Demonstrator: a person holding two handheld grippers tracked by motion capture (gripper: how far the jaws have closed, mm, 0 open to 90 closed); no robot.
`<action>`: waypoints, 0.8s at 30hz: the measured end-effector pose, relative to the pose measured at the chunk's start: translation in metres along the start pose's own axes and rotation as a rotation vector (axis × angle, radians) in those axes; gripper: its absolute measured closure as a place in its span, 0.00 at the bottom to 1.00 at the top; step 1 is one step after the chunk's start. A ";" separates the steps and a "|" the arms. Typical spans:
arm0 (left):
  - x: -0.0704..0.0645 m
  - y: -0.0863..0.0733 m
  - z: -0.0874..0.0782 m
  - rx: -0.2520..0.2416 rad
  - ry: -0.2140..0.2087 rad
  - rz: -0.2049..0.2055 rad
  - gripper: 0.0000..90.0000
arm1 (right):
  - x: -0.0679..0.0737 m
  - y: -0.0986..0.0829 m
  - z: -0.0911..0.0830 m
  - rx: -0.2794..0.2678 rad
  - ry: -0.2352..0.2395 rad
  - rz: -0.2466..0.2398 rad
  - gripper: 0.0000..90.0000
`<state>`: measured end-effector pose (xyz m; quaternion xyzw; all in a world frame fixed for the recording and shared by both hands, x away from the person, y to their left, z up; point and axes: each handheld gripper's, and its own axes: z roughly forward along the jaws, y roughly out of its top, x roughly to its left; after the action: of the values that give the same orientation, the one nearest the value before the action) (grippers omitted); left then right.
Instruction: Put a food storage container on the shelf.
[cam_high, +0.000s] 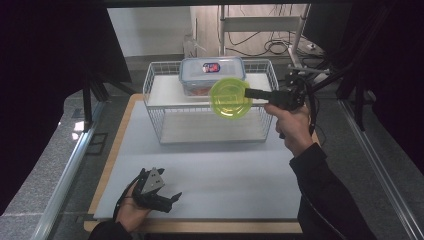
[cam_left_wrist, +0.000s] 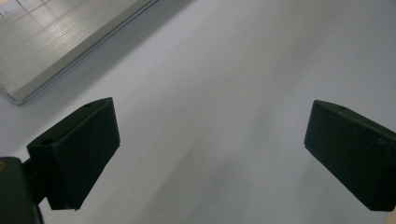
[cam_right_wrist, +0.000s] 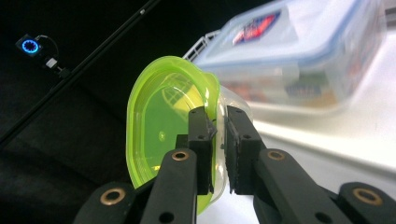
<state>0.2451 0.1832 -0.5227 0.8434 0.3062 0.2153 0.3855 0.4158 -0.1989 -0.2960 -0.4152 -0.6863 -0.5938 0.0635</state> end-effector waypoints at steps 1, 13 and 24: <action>0.000 0.000 0.000 0.000 0.000 0.000 0.04 | 0.002 0.005 0.001 -0.003 -0.006 -0.008 0.91; 0.000 0.000 -0.001 -0.005 -0.004 0.000 0.04 | 0.017 0.059 0.032 -0.032 -0.089 -0.028 0.91; 0.000 0.000 -0.001 -0.012 -0.019 -0.002 0.04 | 0.012 0.092 0.069 -0.033 -0.182 0.004 0.91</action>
<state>0.2443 0.1836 -0.5223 0.8428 0.3020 0.2089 0.3934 0.4954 -0.1374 -0.2392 -0.4698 -0.6784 -0.5648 -0.0047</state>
